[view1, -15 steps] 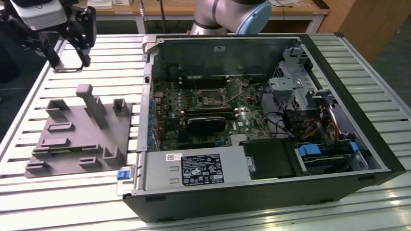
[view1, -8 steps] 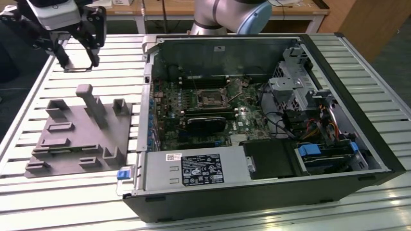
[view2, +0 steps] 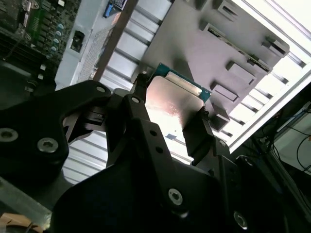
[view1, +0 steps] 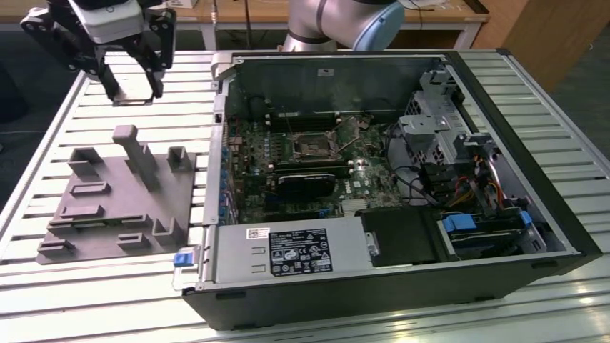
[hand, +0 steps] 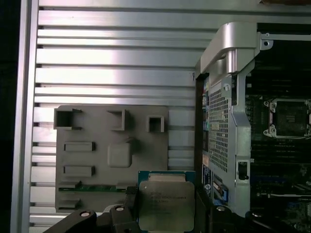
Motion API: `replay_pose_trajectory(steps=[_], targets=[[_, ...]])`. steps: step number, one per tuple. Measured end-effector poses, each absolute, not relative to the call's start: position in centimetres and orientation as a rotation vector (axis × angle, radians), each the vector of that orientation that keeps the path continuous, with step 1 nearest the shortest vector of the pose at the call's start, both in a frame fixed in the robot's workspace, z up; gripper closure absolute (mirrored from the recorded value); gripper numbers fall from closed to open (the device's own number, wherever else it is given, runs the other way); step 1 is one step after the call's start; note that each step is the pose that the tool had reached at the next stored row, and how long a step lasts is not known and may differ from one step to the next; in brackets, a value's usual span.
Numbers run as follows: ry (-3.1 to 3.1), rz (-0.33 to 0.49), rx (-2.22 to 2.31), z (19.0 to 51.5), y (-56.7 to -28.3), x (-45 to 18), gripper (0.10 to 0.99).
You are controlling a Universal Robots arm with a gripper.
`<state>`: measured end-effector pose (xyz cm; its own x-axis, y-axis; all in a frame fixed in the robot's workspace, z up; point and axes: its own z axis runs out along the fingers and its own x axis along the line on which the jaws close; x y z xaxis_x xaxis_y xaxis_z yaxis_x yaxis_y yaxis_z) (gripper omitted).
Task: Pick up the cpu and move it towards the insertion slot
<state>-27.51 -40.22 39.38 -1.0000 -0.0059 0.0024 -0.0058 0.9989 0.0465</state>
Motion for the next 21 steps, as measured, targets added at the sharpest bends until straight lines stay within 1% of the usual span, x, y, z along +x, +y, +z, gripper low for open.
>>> replay_pose_trajectory(steps=[21], targets=[[-3.138, -0.073, 0.009, 39.4, -39.9, -24.0, 0.541]])
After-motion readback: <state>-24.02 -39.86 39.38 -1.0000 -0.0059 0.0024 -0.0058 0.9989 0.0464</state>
